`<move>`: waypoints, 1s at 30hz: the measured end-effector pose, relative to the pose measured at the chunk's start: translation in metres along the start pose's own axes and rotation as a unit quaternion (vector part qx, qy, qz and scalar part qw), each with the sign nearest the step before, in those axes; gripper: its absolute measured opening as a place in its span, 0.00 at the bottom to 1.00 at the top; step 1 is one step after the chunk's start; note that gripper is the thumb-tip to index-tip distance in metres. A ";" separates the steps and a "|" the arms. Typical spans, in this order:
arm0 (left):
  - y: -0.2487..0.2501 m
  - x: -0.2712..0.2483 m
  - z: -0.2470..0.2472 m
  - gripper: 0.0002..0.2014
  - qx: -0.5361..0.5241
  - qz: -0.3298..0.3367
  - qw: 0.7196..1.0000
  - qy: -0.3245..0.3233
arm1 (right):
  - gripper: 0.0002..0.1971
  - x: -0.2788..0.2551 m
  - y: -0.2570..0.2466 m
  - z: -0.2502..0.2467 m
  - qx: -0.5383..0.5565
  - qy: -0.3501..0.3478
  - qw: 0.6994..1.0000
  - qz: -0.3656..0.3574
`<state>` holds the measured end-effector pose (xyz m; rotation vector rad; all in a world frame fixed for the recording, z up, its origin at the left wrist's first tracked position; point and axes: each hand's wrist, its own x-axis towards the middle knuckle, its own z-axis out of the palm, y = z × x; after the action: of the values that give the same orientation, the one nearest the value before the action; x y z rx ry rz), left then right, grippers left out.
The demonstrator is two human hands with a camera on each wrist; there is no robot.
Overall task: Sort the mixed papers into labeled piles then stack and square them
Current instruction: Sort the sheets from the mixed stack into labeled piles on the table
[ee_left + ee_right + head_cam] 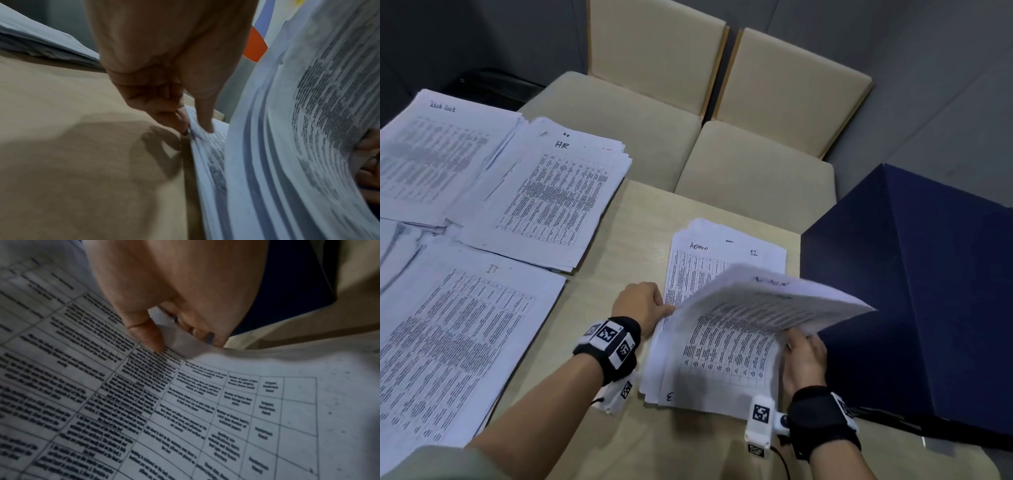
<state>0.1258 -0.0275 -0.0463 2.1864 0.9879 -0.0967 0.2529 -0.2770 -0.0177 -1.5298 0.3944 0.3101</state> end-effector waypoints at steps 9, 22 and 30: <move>0.009 -0.005 -0.018 0.08 0.037 0.133 0.988 0.075 | 0.08 0.003 0.012 -0.004 -0.020 -0.040 0.999 0.023; 0.011 -0.011 -0.015 0.07 -0.177 0.032 0.983 -0.026 | 0.09 0.001 0.014 0.005 -0.031 -0.044 0.998 0.011; 0.016 0.008 0.001 0.13 -0.001 -0.030 0.999 0.012 | 0.15 0.008 0.013 -0.004 -0.019 -0.044 0.999 -0.008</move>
<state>0.1426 -0.0299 -0.0408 2.1605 1.0669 -0.0980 0.2547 -0.2815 -0.0326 -1.5490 0.3081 0.3739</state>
